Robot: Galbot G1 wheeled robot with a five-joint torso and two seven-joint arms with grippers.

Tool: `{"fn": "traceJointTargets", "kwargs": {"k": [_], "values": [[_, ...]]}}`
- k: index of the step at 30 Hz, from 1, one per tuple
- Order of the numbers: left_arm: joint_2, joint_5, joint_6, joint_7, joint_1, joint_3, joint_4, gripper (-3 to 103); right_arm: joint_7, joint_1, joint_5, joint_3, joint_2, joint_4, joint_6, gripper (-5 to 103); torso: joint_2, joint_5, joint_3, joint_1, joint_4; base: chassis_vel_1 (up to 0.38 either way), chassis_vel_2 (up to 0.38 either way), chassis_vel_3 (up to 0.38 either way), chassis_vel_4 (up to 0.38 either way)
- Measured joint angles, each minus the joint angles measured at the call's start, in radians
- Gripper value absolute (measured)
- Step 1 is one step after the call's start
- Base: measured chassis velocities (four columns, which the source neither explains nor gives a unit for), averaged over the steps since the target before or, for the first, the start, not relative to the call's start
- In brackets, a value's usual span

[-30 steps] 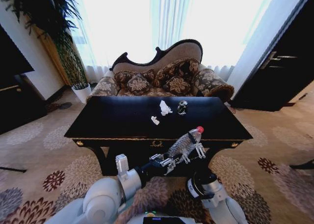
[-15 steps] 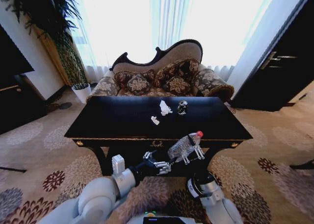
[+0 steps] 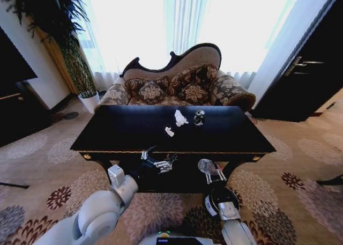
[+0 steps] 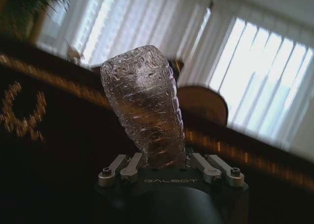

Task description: Move to the front of the table and place the trash on the table into the trash bin.

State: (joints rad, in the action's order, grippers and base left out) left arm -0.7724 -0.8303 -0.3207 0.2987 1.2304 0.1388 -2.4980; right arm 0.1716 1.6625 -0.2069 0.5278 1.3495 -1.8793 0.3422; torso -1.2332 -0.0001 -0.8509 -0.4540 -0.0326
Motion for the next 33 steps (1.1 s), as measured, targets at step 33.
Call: {"fn": "traceJointTargets", "kwargs": {"k": [33], "values": [[-0.105, 0.147, 0.279, -0.085, 0.344, 0.571, 0.153, 100, -0.107, -0.453, 0.570, -0.070, -0.087, 0.965, 0.069, 28, 0.000, 0.0001, 0.000, 0.000, 0.0001, 0.000, 0.000, 0.000, 0.000]]}}
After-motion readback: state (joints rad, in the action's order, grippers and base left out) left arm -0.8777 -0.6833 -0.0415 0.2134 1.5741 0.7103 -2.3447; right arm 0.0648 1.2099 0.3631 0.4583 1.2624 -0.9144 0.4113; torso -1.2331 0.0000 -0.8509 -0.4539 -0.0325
